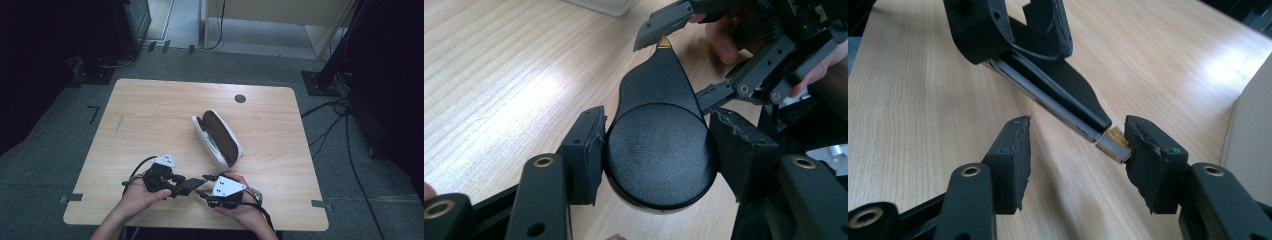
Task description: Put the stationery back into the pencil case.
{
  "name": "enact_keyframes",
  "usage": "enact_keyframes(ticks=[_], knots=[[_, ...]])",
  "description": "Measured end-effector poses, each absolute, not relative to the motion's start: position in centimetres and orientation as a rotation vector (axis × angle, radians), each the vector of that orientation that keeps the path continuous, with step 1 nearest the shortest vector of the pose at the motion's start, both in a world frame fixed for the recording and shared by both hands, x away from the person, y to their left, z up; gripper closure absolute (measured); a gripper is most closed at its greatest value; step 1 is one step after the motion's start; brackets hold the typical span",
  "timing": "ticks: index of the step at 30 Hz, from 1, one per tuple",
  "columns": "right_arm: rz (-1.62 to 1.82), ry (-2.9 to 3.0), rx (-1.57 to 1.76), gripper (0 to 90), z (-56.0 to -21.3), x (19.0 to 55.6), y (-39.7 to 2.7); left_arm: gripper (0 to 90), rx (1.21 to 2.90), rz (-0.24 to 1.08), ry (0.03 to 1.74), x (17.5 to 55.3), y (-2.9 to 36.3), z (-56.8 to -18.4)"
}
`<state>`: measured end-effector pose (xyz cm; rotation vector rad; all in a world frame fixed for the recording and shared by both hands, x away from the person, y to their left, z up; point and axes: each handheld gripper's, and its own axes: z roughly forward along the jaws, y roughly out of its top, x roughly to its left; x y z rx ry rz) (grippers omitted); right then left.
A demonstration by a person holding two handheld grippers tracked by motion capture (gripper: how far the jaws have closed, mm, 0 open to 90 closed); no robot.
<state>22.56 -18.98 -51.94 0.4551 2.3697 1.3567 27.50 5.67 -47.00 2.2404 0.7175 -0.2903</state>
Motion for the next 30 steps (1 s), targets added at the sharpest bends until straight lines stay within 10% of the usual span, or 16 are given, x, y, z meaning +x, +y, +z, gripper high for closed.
enact_keyframes(ticks=[20,30], knots=[[1.225,2.303,0.223,72.4,-52.5,21.7,-18.4,42.1,2.203,-0.355,0.743,28.5,5.5,-46.7],[1.206,2.354,0.293,79.2,-52.4,21.8,-18.4,31.4,2.049,-0.172,0.728,28.3,6.6,-45.1]])
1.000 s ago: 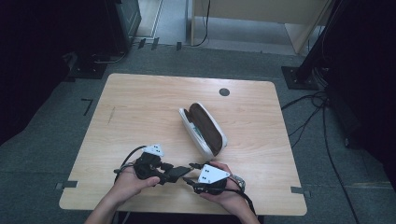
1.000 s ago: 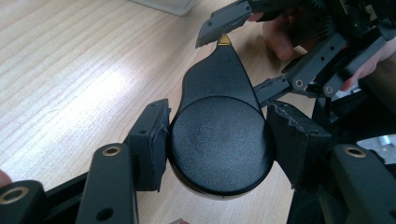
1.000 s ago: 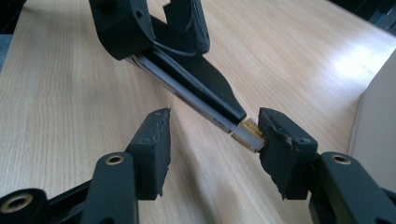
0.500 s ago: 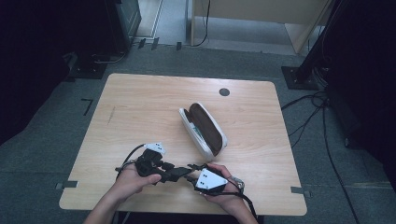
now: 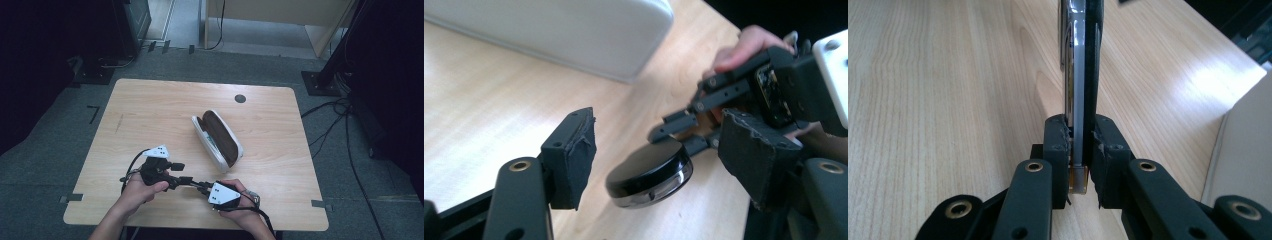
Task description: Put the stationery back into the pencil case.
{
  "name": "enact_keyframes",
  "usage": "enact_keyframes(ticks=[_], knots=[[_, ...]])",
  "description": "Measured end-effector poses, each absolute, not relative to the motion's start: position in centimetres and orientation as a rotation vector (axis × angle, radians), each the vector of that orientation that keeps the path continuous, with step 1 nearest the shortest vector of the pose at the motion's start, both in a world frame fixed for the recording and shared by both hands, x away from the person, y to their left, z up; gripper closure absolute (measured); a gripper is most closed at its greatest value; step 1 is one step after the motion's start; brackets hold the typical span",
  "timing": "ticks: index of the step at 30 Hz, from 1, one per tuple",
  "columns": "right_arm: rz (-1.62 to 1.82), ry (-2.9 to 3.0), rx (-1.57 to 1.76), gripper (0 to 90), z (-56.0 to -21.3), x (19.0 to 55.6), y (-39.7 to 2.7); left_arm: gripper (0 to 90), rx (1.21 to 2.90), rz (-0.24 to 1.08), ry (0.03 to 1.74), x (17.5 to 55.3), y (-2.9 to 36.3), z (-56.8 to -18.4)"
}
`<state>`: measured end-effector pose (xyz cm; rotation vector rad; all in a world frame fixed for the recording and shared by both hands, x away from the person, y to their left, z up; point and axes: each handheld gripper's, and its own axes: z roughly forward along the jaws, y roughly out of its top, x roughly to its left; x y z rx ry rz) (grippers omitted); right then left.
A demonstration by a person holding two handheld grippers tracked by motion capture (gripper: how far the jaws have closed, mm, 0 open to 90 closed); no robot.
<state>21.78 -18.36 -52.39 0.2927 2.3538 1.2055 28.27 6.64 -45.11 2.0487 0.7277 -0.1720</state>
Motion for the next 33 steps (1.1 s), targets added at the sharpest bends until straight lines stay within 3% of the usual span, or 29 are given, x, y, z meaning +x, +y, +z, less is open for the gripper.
enact_keyframes(ticks=[10,20,33], knots=[[1.283,2.376,0.52,79.2,-51.7,22.2,-19.3,15.8,1.962,-0.018,0.764,27.6,9.2,-45.8],[1.394,2.304,0.649,79.2,-49.6,21.9,-20.5,13.6,1.921,0.094,0.876,26.8,11.8,-47.5],[1.441,2.259,0.737,79.2,-47.4,21.8,-21.5,10.5,2.011,0.259,1.021,26.7,12.9,-50.6]])
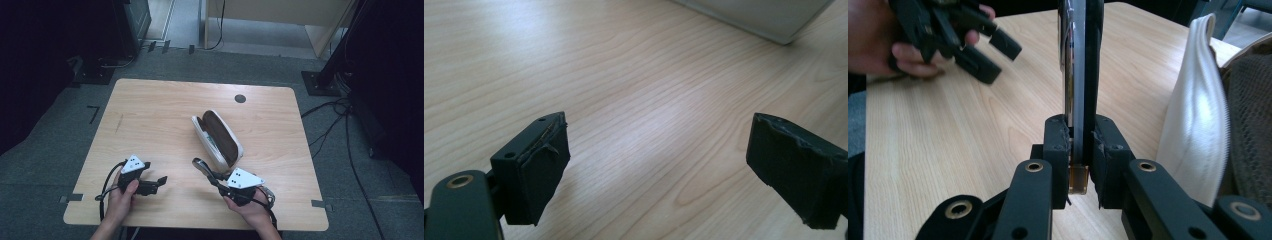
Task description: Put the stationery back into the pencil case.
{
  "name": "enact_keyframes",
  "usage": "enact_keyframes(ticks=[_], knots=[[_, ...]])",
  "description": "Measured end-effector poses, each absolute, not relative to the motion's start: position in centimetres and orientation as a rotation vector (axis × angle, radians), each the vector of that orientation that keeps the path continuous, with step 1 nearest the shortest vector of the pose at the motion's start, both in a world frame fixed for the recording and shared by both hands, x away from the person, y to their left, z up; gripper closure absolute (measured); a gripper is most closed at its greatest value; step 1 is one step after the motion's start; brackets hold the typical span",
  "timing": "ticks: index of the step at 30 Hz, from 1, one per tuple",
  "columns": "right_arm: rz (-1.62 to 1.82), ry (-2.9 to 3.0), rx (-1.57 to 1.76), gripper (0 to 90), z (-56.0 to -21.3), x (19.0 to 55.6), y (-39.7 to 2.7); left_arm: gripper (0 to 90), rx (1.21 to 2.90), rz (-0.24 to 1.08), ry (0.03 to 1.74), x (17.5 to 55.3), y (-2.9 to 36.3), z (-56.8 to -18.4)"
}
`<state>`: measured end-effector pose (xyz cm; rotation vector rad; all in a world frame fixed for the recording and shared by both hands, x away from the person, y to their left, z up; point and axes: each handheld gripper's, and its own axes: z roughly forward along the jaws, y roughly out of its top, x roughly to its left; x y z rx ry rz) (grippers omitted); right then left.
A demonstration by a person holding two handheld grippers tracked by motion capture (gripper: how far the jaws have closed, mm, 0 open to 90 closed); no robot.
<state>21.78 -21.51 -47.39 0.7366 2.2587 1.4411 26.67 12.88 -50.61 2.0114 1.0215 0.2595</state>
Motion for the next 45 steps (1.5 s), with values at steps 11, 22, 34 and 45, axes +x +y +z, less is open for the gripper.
enact_keyframes(ticks=[11,22,34,45], knots=[[1.454,2.22,0.794,79.2,-45.1,22.2,-22.2,10.5,2.066,0.388,1.091,26.7,12.7,-51.6],[1.486,2.158,0.899,79.2,-43.2,22.7,-23.7,10.4,2.139,0.466,1.117,26.7,11.8,-51.9],[1.51,2.029,1.029,79.2,-40.2,23.5,-26.0,10.2,2.14,0.466,1.117,26.7,11.8,-51.9],[1.454,1.985,1.119,79.1,-39.6,25.0,-26.8,10.2,2.145,0.463,1.11,26.6,11.8,-51.9]])
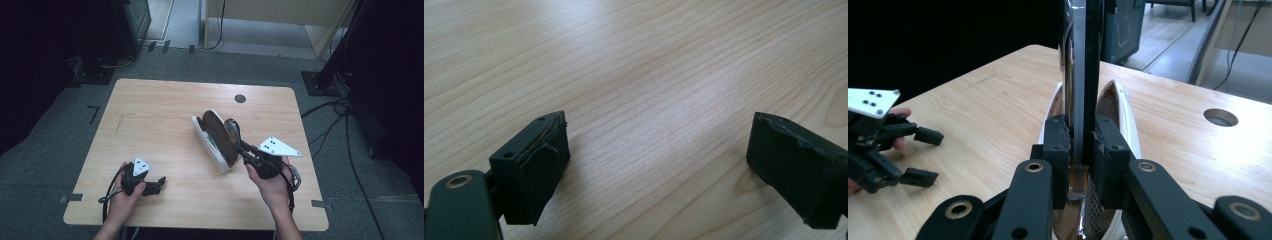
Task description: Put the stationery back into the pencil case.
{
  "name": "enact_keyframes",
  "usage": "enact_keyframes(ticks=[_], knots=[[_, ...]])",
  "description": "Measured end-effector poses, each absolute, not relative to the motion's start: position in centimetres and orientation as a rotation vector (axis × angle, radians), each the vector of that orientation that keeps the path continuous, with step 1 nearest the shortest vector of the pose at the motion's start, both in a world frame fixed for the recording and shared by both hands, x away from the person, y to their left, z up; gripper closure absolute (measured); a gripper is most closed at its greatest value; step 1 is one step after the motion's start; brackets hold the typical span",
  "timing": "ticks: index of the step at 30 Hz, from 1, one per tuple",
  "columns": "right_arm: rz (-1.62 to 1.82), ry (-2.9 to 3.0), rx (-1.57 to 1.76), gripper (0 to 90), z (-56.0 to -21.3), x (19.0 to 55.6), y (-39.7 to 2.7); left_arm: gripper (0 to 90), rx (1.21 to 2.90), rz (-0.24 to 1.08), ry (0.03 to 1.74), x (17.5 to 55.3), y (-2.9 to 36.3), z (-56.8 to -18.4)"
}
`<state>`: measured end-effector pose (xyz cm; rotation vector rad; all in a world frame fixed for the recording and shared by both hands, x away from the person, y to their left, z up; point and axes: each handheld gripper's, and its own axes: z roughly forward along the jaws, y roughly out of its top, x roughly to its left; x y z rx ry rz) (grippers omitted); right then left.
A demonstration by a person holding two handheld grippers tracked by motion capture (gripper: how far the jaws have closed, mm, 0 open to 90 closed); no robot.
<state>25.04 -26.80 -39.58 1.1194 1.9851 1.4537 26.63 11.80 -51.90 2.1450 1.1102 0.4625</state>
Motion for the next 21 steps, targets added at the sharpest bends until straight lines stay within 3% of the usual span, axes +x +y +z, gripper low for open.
enact_keyframes(ticks=[21], knots=[[1.343,2.098,1.206,79.1,-42.3,28.2,-24.8,10.2,2.141,0.459,1.104,26.6,11.7,-51.9]])
